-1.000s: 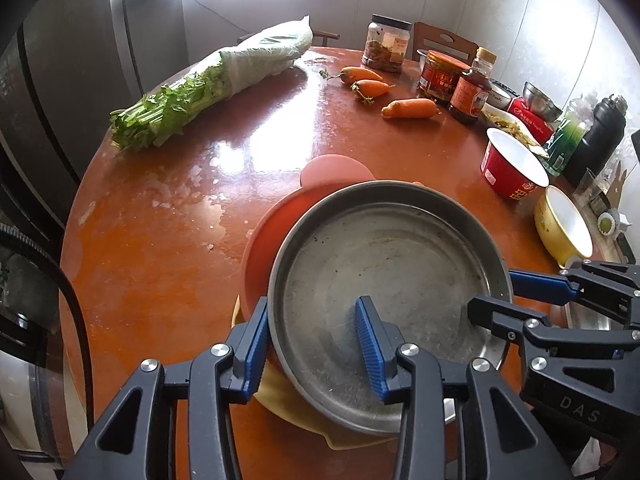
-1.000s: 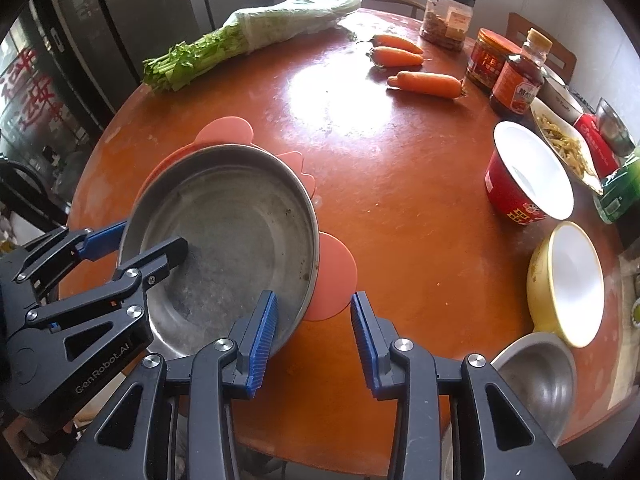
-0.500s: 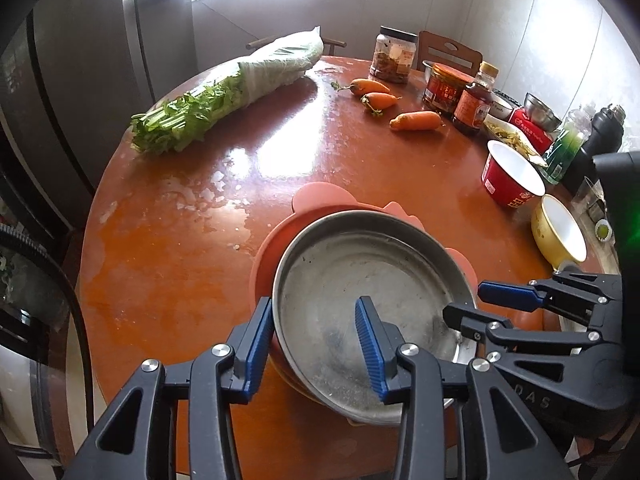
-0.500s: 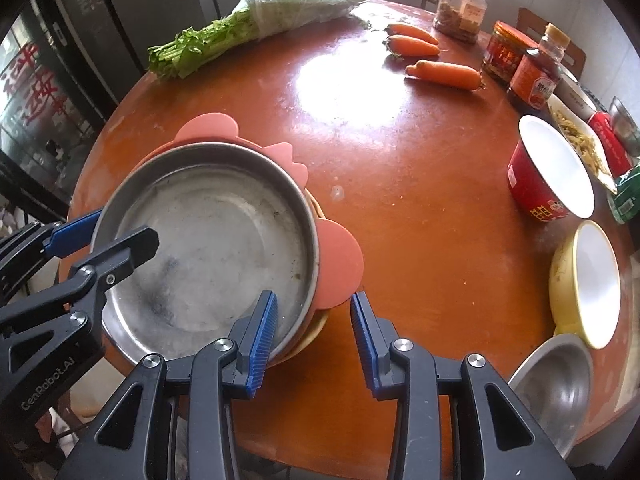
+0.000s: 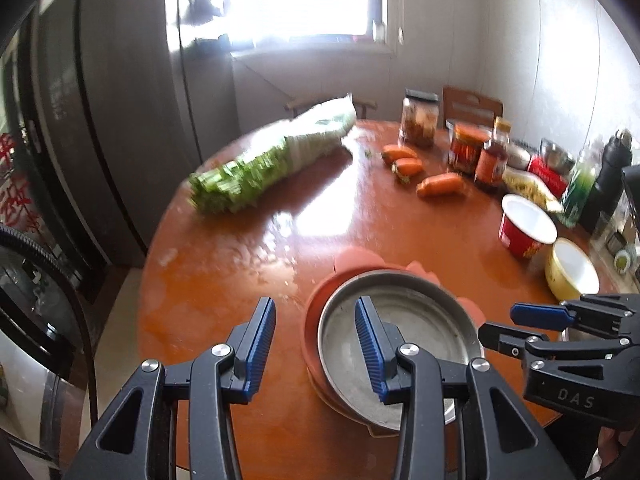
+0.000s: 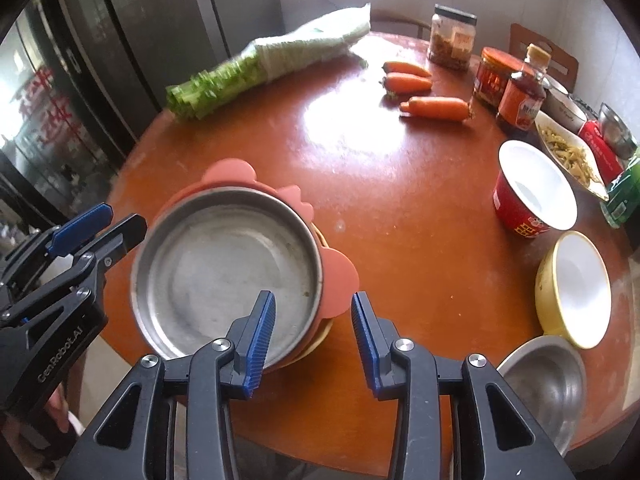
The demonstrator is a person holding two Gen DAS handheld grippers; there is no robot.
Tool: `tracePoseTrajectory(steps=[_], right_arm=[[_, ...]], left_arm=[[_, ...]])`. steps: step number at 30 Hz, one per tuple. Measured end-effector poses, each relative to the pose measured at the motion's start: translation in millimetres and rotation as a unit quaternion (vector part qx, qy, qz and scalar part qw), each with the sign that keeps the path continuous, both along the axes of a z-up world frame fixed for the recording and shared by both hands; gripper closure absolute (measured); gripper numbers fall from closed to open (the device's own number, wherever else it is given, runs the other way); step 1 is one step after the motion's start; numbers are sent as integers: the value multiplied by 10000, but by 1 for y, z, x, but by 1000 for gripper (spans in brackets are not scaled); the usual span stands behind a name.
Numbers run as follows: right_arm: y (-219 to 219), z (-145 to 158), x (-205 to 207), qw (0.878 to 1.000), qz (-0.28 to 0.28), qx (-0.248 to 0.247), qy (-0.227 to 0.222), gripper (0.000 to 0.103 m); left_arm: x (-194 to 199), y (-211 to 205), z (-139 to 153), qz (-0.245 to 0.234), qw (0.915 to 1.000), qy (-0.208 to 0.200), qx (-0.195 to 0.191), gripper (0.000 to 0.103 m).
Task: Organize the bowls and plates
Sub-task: 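Lower the plate stack with the left tool onto the table and open, then move the left tool to the steel bowl and close on its rim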
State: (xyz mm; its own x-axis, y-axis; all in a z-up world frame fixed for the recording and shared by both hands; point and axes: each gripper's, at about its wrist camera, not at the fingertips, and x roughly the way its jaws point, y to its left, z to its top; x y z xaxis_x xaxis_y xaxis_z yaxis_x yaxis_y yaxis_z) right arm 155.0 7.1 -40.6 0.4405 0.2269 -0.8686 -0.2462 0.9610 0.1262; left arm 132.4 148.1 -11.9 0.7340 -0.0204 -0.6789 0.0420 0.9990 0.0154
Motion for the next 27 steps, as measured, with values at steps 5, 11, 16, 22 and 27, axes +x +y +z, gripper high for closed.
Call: tracePoseTrajectory(steps=[5, 11, 16, 22, 27], right_arm=[[-18, 20, -21, 9973, -106, 538, -499, 48], [-49, 38, -61, 9924, -488, 799, -799, 40], [-79, 50, -95, 9844, -714, 1027, -1234, 40], [-118, 66, -162, 9435, -1170, 749, -3009, 27], [-114, 53, -186, 9354, -1227, -521, -3274, 21]], left_arm=[[-24, -1, 13, -114, 9982, -363, -470, 62], [-48, -20, 23, -493, 9910, -652, -1061, 62], [-52, -50, 15, -818, 9875, -432, -1273, 62], [-54, -94, -4, -1196, 9831, -201, -1371, 62], [-53, -131, -15, -1473, 9825, -38, -1138, 62]])
